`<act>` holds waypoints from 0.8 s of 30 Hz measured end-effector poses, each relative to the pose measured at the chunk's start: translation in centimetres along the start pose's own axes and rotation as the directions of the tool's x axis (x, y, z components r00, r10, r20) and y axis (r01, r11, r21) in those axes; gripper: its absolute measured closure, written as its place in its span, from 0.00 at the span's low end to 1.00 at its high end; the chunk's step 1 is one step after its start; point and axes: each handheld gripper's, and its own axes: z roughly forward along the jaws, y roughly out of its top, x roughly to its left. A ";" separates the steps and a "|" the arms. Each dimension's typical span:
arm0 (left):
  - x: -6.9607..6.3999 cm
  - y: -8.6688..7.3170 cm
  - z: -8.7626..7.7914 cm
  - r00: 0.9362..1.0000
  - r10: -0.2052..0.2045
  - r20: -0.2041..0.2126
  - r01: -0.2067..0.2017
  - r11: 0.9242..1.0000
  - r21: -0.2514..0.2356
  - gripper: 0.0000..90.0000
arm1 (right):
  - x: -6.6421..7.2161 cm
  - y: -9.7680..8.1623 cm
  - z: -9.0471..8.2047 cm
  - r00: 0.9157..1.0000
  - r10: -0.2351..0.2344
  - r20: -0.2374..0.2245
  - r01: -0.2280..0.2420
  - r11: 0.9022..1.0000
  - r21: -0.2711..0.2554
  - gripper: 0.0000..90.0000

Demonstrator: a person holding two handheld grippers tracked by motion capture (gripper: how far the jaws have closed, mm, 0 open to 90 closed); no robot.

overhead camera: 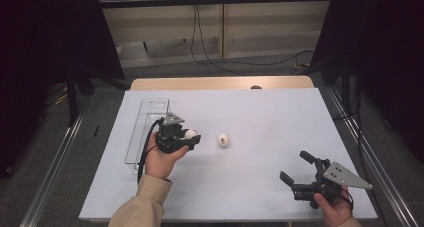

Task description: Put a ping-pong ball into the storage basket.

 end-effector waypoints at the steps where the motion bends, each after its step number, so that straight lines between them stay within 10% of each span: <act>1: 0.0 0.0 0.0 1.000 0.000 0.000 0.000 1.000 0.000 0.57 | 0.0 0.0 0.0 1.000 0.000 0.000 0.000 1.000 0.000 0.02; 24: 0.7 -0.1 -0.6 1.000 -0.009 -0.019 0.009 1.000 0.002 0.57 | 0.1 0.0 0.0 1.000 -0.002 -0.004 0.002 1.000 0.000 0.02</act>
